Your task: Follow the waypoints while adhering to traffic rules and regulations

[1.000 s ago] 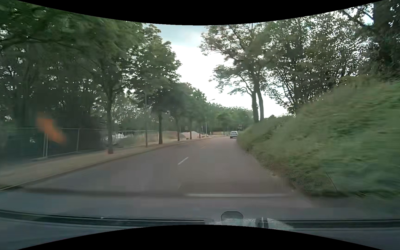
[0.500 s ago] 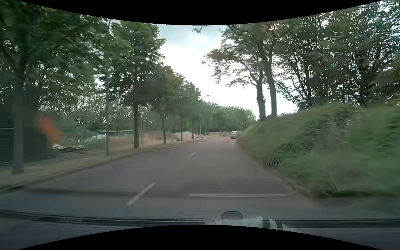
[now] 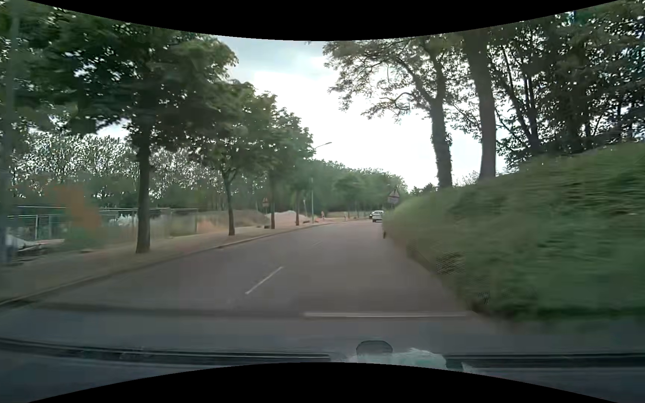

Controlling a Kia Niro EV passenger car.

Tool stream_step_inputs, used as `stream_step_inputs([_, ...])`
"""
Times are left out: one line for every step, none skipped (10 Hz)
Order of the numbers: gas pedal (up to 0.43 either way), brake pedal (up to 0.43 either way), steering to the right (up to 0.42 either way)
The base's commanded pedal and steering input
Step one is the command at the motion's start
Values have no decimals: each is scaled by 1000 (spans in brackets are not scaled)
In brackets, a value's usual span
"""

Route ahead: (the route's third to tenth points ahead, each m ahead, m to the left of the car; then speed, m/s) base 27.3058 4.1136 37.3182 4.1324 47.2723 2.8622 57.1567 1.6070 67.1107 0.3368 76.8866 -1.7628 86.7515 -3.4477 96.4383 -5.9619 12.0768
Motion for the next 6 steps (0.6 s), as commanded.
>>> stream_step_inputs([67, 0, 13])
stream_step_inputs([67, 0, 13])
stream_step_inputs([67, 0, 13])
stream_step_inputs([67, 0, 13])
stream_step_inputs([67, 0, 13])
stream_step_inputs([67, 0, 13])
